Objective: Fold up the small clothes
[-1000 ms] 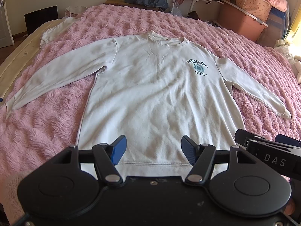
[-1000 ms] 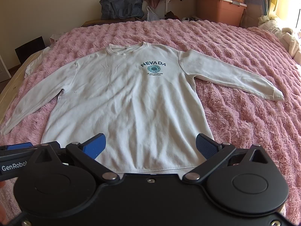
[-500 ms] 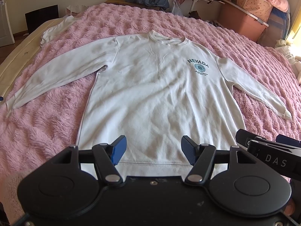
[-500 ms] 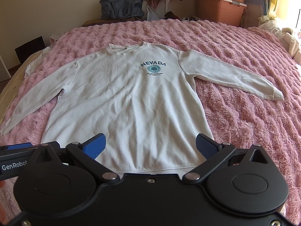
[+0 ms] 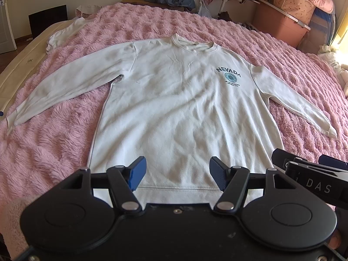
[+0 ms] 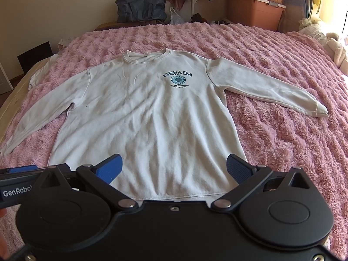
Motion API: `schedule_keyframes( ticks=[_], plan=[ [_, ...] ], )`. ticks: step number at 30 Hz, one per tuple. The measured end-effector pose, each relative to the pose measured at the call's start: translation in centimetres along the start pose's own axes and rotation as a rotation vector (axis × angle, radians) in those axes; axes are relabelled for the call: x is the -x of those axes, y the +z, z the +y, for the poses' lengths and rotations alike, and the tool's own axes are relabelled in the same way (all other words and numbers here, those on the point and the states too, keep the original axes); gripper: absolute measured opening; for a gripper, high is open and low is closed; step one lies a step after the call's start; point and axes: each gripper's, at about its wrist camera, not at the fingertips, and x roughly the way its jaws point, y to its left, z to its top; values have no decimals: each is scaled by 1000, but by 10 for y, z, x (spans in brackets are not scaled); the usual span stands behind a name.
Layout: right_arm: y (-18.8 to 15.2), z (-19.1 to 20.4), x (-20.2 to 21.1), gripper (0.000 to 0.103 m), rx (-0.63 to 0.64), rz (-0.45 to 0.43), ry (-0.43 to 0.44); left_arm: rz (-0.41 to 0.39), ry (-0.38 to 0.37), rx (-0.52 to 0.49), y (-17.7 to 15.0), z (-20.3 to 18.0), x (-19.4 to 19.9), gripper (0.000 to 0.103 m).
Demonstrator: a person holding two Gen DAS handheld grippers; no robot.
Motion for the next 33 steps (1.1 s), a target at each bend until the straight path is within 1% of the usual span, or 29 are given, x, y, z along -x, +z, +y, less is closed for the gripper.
schedule_keyframes(
  ticks=[10, 12, 13, 15, 18, 21, 24, 25, 26, 28, 31, 33],
  plan=[
    [-1, 0, 0, 103, 0, 0, 0, -2, -5, 1, 3, -1, -2, 68],
    [-3, -1, 1, 103, -4, -2, 0, -7, -22, 6, 5, -1, -3, 68],
    [2, -5, -4, 103, -7, -3, 2, -11, -36, 9, 6, -1, -3, 68],
    [2, -8, -5, 103, -14, -11, 1, -19, -68, 12, 8, -2, -5, 68],
    [5, -20, -7, 103, -38, -44, 9, -40, -139, -1, 15, -9, -11, 68],
    [5, -40, -7, 103, -83, -113, 24, -63, -198, -6, 24, -18, -21, 68],
    [3, -62, -6, 103, -91, -219, 39, -88, -275, -26, 36, -33, -35, 68],
    [4, -70, -6, 103, -97, -241, 35, -87, -297, -36, 39, -38, -39, 68],
    [7, -81, -7, 103, -115, -259, 23, -90, -338, -53, 45, -46, -47, 68],
    [13, -104, -10, 103, -158, -270, 1, -89, -388, -74, 54, -61, -60, 68],
    [19, -137, -16, 103, -214, -288, -29, -77, -424, -101, 70, -88, -84, 68],
    [21, -157, -23, 100, -221, -302, -71, -70, -447, -121, 79, -106, -101, 68]
  ],
)
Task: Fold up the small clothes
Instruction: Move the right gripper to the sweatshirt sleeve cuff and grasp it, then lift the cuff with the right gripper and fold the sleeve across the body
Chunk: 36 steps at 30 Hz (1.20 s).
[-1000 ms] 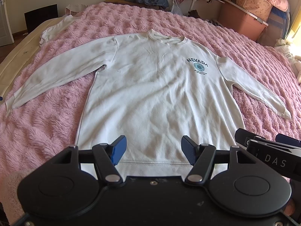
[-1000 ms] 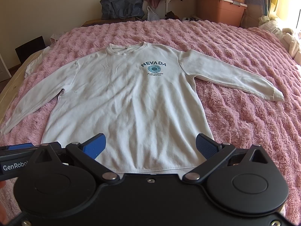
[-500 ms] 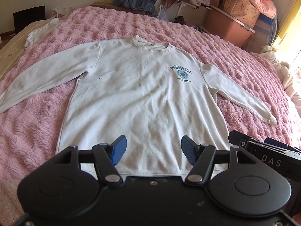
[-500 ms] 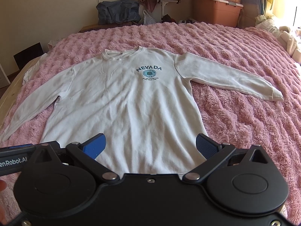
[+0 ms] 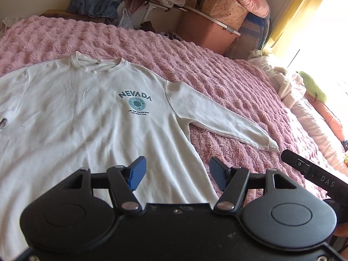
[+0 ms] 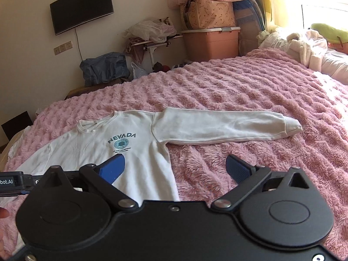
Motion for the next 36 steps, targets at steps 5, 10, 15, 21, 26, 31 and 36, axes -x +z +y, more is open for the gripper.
schedule_keyframes(
  ticks=[5, 10, 15, 21, 26, 31, 36],
  plan=[
    [12, -55, -30, 90, -1, -90, -104, -11, -93, -36, 24, -19, -69, 68],
    [17, -120, -77, 59, -99, -115, -175, -9, -168, -61, 43, -40, -140, 68],
    [8, -183, -128, 47, -214, -118, -253, -1, -185, -78, 57, -58, -203, 68],
    [-6, -242, -174, 46, -350, -102, -344, 56, -145, -68, 61, -62, -272, 68],
    [-13, -279, -201, 46, -498, -100, -310, 113, -140, -36, 52, -57, -308, 68],
    [-16, -297, -218, 46, -591, -105, -285, 123, -129, -59, 43, -59, -319, 68],
    [-11, -296, -221, 25, -582, -119, -267, 135, -128, -73, 42, -59, -321, 68]
  ],
)
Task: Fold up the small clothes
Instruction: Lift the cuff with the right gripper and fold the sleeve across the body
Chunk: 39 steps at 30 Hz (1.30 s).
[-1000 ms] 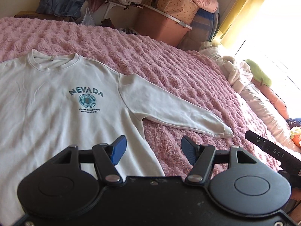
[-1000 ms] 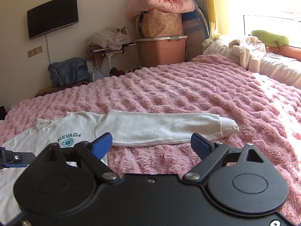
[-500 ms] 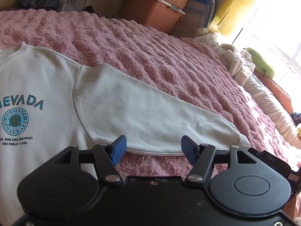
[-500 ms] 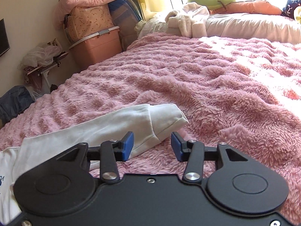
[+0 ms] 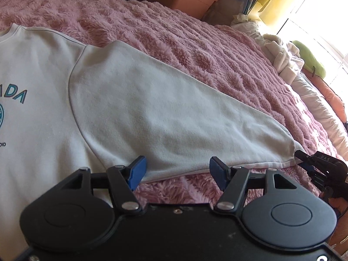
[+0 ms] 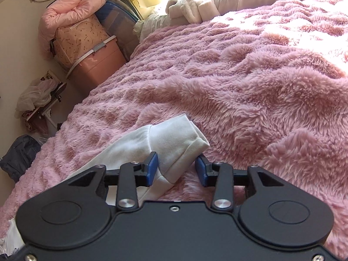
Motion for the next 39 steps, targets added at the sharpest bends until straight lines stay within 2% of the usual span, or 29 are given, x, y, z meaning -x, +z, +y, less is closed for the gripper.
schedule_keyframes(
  ticks=[2, 6, 9, 11, 14, 18, 21, 24, 29, 33, 39],
  plan=[
    [2, 3, 2, 11, 13, -10, 9, 8, -4, 6, 1, 1, -4, 68],
    [9, 14, 12, 9, 32, -34, 23, 15, -16, 4, 5, 2, -7, 68],
    [18, 30, 24, 8, 65, -63, 38, 15, -31, 39, 14, 4, 4, 68],
    [26, 45, 34, 8, 88, -78, 64, -27, -54, 51, 20, 6, 27, 68],
    [35, 79, 52, 8, 130, -102, 116, -70, -44, 43, 26, 14, 69, 68],
    [35, 135, 80, 8, 190, -129, 218, -105, 10, 69, 19, 44, 131, 68],
    [23, 181, 101, 8, 233, -134, 316, -131, 60, 99, 2, 76, 179, 68],
    [4, 226, 119, 8, 266, -118, 410, -154, 111, 136, -20, 108, 224, 68],
    [-52, 305, 146, 8, 320, -48, 581, -191, 173, 209, -57, 159, 290, 68],
    [-112, 362, 164, 8, 378, 30, 703, -239, 204, 276, -80, 194, 329, 68],
    [-206, 425, 174, 8, 472, 172, 819, -308, 246, 387, -100, 243, 371, 68]
  ],
)
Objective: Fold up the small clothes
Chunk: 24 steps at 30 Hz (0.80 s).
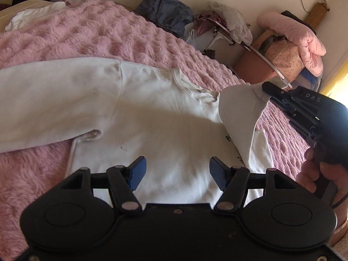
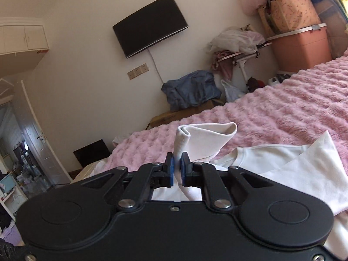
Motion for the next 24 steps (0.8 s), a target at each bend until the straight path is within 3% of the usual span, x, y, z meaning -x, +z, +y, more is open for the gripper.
schedule_keyframes(
  ticks=[7, 11, 14, 19, 22, 24],
  plan=[
    [-73, 54, -61, 8, 74, 162, 52, -44, 28, 102, 6, 54, 18, 68],
    [-111, 61, -86, 13, 113, 283, 36, -36, 37, 149, 7, 66, 12, 68],
    [-127, 52, -89, 14, 67, 389, 51, -49, 36, 136, 15, 64, 4, 68],
    [-118, 32, -52, 15, 36, 363, 88, -52, 23, 16, 39, 48, -34, 68],
    [-102, 10, -26, 16, 87, 311, 3, -39, 82, -43, 50, 41, -62, 68],
    [-90, -11, -13, 16, 133, 294, -73, -26, 82, -57, 54, 40, -76, 68]
  ],
)
